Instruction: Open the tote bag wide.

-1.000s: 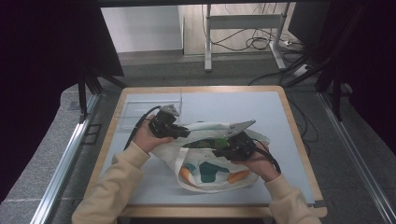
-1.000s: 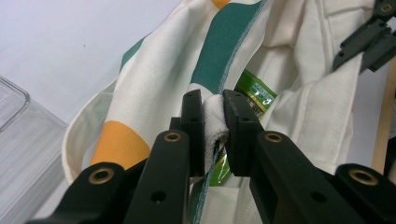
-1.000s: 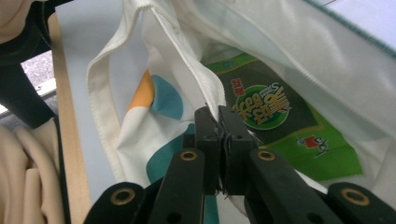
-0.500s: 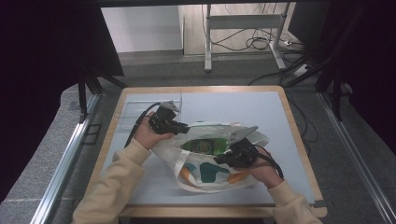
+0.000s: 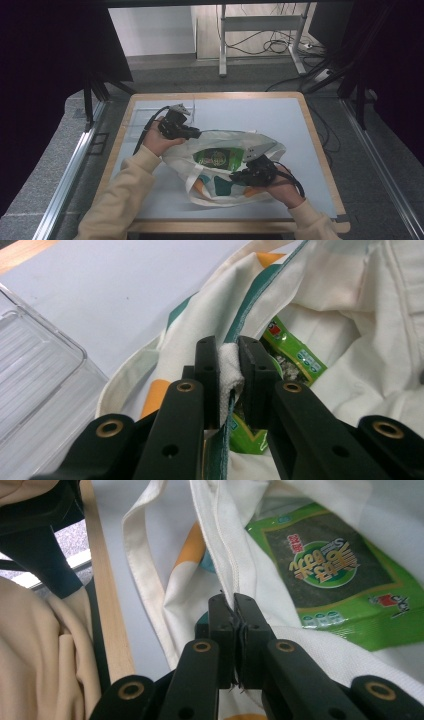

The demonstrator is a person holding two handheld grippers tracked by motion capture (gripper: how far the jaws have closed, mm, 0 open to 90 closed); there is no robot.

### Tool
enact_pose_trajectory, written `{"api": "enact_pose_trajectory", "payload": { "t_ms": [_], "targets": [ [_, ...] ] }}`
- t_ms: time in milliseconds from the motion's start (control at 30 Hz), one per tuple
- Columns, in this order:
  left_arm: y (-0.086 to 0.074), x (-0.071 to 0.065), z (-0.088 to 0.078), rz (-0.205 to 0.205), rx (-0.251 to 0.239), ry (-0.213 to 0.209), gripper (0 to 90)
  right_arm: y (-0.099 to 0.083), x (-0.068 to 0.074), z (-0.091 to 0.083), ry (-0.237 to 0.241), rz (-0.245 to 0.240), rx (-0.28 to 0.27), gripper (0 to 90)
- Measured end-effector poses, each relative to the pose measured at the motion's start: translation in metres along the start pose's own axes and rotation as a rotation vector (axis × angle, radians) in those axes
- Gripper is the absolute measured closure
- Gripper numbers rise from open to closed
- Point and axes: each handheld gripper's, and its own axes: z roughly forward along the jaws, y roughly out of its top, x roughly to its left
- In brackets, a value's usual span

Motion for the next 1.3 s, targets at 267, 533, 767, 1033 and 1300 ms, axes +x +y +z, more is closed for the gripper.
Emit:
{"api": "enact_pose_trajectory", "payload": {
  "t_ms": [267,533,767,1033,1300],
  "targets": [
    [0.004,0.008,0.003,-0.039,-0.018,0.009,81.1,-0.007,0.006,0.0,0.007,-0.01,0.004,86.2],
    [0.005,0.018,0.005,-0.053,-0.011,0.008,81.2,-0.012,0.009,0.002,0.015,-0.005,0.013,86.2],
    [0.006,0.024,0.007,-0.074,-0.024,0.004,81.2,-0.014,0.01,0.002,0.015,-0.008,0.011,86.3],
    [0.008,0.028,0.005,-0.096,-0.058,0.011,81.3,-0.016,0.015,0.0,0.018,-0.022,0.015,86.4],
    [0.013,0.031,0.003,-0.098,-0.064,0.053,81.3,-0.021,0.021,-0.002,0.042,-0.047,0.023,86.5]
  ]
}}
